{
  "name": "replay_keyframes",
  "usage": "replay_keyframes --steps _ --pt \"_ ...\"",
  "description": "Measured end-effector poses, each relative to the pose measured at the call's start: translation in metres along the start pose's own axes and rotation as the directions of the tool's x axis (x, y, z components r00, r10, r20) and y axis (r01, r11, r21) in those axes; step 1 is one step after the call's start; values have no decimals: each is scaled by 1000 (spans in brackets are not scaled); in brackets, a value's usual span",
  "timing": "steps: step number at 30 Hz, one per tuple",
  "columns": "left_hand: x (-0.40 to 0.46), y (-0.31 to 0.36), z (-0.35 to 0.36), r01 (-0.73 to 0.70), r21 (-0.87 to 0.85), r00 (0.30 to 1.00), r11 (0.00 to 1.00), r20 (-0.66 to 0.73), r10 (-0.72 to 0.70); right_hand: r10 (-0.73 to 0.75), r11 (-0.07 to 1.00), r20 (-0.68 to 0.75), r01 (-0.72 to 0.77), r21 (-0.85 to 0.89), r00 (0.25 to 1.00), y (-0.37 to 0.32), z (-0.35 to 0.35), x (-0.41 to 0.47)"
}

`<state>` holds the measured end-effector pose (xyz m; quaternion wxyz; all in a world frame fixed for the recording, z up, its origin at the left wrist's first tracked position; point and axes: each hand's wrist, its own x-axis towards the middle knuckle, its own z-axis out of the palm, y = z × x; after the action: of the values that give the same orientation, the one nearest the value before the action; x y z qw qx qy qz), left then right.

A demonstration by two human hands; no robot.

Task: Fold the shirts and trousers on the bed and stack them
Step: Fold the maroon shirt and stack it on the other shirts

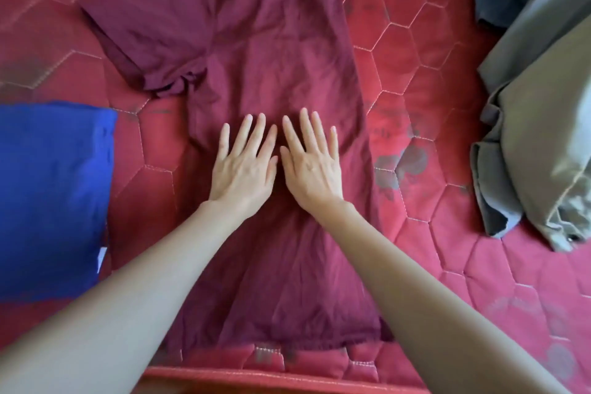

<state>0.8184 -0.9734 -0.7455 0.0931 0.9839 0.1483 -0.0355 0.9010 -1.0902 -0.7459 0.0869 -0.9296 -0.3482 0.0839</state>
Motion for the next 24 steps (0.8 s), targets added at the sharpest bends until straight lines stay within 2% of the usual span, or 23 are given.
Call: replay_keyframes --steps 3,6,9,12,15,17,20,22,24 --pt "-25 13 19 102 16 994 995 40 -103 26 1000 75 -26 -1 997 -9 21 -27" --pt "-53 12 31 140 24 990 990 1 -140 70 997 39 -69 -46 997 14 27 -44" --pt "-91 5 36 241 5 970 970 -20 -241 189 980 4 -189 -66 982 52 23 -68" --pt "-128 3 35 326 -2 945 946 13 -325 259 963 24 -257 -84 965 84 16 -97" --pt "-146 13 28 372 5 927 928 51 -372 292 952 26 -288 -99 956 86 7 -116" --pt "-147 28 21 337 11 941 942 20 -337 244 968 -29 -245 -52 969 69 0 -126" --pt "-139 61 16 168 15 985 986 -41 -167 64 998 -78 -63 21 995 24 -1 -139" --pt "-136 78 21 150 7 989 989 -13 -150 -20 999 -19 20 28 1000 0 9 -150" --pt "-143 85 33 202 2 979 979 41 -202 -24 1000 81 24 -5 996 -5 23 -161"
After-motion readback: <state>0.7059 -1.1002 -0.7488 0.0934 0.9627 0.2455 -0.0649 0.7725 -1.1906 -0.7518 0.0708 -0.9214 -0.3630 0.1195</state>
